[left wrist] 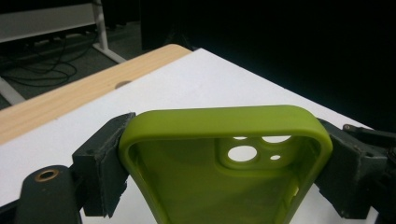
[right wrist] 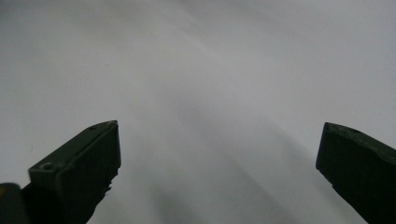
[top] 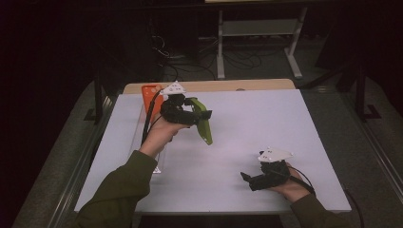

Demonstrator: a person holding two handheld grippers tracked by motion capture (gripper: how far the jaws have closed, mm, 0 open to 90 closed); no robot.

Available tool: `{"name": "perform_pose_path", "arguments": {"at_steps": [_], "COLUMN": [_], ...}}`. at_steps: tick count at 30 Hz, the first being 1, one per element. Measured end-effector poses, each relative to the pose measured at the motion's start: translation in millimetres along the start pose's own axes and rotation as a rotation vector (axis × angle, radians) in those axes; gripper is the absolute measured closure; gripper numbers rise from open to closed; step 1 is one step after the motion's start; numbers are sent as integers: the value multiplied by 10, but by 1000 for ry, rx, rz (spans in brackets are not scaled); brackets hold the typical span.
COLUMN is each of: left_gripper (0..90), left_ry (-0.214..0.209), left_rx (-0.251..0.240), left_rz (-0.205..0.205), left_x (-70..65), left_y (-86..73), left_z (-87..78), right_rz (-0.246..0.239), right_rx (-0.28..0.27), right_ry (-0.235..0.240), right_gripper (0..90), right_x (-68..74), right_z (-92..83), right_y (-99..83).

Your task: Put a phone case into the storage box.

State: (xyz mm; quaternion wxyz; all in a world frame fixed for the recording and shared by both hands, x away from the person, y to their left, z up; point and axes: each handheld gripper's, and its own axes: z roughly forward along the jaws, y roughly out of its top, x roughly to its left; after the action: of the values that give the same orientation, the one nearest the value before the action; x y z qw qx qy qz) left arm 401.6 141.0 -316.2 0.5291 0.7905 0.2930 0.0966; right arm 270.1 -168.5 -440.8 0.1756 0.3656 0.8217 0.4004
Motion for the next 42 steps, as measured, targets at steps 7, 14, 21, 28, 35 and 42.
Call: {"name": "perform_pose_path", "arguments": {"at_steps": [7, 14, 21, 28, 35, 42], "left_gripper": [152, 151, 151, 151, 151, 151], "left_ry": [37, 92, 173, 272, 361, 464], "left_rx": [-20, -40, -71, -65, -58, -33], "left_rz": [9, 9, -15, -10, -31, -55], "left_x": [108, 227, 335, 466, 637, 774], "left_y": [131, 234, 292, 292, 258, 221], "left_z": [-112, -246, -405, -524, -636, -715], "right_rz": [-3, 5, 7, 2, 11, 7], "right_rx": [-2, -3, -3, -4, -4, -4], "right_ry": [-1, 1, 2, 2, -1, -4], "right_gripper": [0, 0, 0, 0, 0, 0], "right_x": [-7, -5, -3, -4, -4, -6], "right_z": [-5, -9, -12, -4, -7, -8], "right_y": [1, 2, 2, 1, 1, 1]}}
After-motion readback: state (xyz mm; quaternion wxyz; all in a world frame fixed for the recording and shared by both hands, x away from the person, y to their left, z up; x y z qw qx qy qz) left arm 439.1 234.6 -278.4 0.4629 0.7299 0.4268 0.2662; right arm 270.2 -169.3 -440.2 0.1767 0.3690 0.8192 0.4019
